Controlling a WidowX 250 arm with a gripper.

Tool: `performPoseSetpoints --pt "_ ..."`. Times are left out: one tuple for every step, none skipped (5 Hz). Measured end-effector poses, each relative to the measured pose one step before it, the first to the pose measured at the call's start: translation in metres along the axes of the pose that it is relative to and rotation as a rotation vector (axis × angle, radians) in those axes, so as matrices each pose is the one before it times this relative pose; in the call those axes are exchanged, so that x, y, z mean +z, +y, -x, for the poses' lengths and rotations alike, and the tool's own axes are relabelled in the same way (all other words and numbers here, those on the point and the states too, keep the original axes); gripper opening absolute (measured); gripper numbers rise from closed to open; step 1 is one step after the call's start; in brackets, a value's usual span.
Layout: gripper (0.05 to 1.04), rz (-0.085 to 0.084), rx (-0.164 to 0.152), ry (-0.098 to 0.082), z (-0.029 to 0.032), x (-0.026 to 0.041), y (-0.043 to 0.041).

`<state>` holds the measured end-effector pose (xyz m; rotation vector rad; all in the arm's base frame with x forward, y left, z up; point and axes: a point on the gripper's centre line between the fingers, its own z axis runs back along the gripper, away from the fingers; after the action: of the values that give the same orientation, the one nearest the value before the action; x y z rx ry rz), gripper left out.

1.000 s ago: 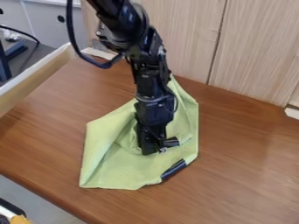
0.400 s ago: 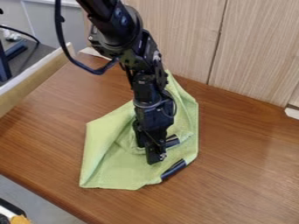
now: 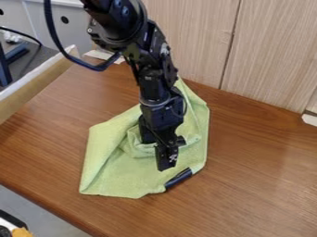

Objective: Fold the cloth from upper left to bottom right

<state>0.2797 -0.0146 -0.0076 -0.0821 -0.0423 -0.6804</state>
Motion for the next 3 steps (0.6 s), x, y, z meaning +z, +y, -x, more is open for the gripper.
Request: performPoseSetpoints --pt "1.001 -0.0434 -0.0047 -0.0325 -0.00487 0.02109 -0.0001" --pt "1.0 -0.0502 -0.0121 -0.0436 -0.0032 0.02518 -0.00205" --pt "1.001 0.016 -0.0087 -0.0751 -0.00267 0.01987 -0.00539"
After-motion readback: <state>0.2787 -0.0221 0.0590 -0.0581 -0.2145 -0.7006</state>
